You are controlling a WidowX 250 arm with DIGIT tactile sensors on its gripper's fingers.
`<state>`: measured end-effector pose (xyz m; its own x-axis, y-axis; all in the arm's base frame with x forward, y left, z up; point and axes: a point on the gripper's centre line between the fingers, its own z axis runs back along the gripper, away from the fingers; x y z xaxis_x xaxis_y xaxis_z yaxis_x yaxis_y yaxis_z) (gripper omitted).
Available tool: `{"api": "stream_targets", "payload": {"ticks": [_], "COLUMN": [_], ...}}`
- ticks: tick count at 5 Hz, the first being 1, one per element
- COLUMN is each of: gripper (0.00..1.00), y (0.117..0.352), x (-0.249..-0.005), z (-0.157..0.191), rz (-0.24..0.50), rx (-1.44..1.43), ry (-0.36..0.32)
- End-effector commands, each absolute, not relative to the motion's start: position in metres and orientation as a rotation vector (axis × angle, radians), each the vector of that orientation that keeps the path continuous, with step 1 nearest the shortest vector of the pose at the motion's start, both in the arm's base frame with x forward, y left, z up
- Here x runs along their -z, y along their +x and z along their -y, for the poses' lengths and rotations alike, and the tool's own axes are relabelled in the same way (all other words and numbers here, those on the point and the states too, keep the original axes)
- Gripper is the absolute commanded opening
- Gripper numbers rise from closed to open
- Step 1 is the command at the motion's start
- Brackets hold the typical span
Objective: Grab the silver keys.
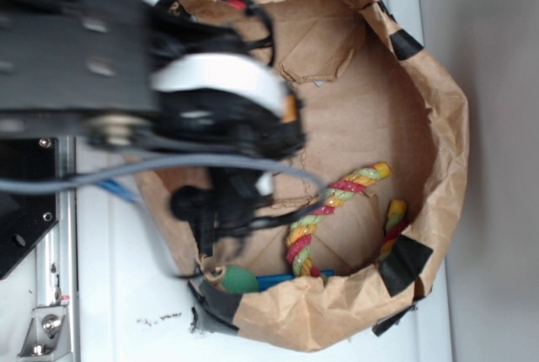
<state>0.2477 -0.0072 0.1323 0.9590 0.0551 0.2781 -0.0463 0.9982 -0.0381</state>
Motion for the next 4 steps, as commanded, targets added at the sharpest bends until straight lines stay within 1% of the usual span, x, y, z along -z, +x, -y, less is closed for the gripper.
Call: {"api": "stream_targets", "payload": {"ticks": [1, 2, 3, 4], "gripper": [0.0, 0.0, 0.0, 0.0], "y": [0.278, 0.267, 0.263, 0.262], "x": [-0.153, -0.155, -0.157, -0.157], "z": [0.003, 0.007, 0.005, 0.004], "rz": [0.31, 0.33, 0.308, 0.313], "rx": [-0.146, -0.095, -0.078, -0.079], "ry": [-0.012, -0.039, -0.064, -0.047]}}
